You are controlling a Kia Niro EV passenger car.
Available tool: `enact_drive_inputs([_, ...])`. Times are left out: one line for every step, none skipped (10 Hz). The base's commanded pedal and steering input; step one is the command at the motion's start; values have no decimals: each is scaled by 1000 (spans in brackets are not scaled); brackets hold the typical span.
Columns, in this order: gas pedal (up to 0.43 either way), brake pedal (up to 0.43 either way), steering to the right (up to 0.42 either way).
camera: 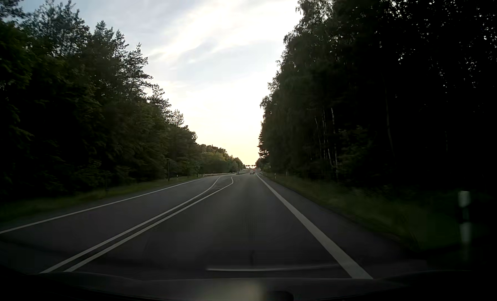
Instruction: Follow the waypoints while adhering to traffic rules and regulations
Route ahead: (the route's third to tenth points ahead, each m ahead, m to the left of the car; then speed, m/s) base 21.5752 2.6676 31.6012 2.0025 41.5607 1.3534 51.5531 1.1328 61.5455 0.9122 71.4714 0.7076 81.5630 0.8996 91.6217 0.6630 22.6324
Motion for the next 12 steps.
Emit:
enact_drive_inputs([79,0,-1])
enact_drive_inputs([79,0,-1])
enact_drive_inputs([79,0,0])
enact_drive_inputs([79,0,3])
enact_drive_inputs([79,0,2])
enact_drive_inputs([79,0,-1])
enact_drive_inputs([79,0,-4])
enact_drive_inputs([79,0,-2])
enact_drive_inputs([79,0,-2])
enact_drive_inputs([79,0,-1])
enact_drive_inputs([79,0,-1])
enact_drive_inputs([79,0,-1])
